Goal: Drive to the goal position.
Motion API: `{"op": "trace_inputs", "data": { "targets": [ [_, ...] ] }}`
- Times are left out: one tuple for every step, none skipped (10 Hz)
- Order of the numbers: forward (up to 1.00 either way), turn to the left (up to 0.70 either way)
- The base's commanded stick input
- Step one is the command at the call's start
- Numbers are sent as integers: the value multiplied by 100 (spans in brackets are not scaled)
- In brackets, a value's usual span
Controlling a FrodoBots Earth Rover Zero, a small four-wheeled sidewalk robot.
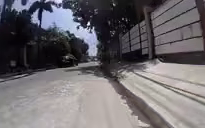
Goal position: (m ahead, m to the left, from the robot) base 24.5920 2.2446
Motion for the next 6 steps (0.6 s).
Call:
{"op": "trace_inputs", "data": {
  "targets": [
    [100,0],
    [100,0],
    [94,0],
    [93,0],
    [93,0],
    [93,0]
  ]
}}
